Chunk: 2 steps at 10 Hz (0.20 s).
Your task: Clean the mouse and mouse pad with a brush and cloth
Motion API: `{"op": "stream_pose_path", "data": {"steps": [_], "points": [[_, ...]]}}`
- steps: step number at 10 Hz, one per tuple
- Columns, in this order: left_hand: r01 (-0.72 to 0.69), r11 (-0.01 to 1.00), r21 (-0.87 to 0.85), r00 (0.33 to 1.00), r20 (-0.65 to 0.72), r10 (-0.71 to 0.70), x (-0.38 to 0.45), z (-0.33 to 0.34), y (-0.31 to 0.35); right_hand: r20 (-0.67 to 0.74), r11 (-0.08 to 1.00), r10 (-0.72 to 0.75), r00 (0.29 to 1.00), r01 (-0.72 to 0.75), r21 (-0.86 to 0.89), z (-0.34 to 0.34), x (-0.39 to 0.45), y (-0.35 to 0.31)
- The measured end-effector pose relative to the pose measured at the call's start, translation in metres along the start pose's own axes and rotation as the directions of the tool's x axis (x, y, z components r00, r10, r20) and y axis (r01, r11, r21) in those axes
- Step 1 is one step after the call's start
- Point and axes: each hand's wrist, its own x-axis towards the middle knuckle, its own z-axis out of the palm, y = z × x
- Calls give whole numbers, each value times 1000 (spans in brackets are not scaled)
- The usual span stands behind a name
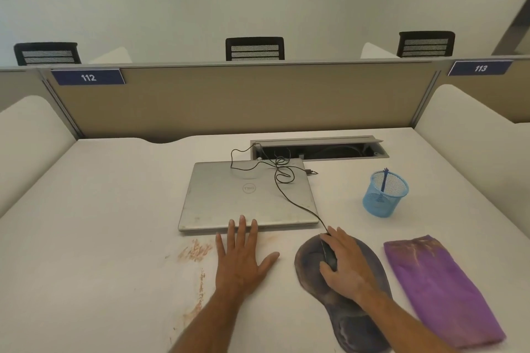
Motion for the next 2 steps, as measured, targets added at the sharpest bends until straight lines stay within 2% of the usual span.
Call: {"op": "stream_pose_path", "data": {"steps": [1,2], "points": [[-4,1000,3,1000,-12,4,-1,-1,1,-78,998,-16,997,20,58,-14,-2,-6],[6,1000,-4,999,-32,-6,-1,1,2,-190,966,5,982,44,254,-29,-4,-10]]}}
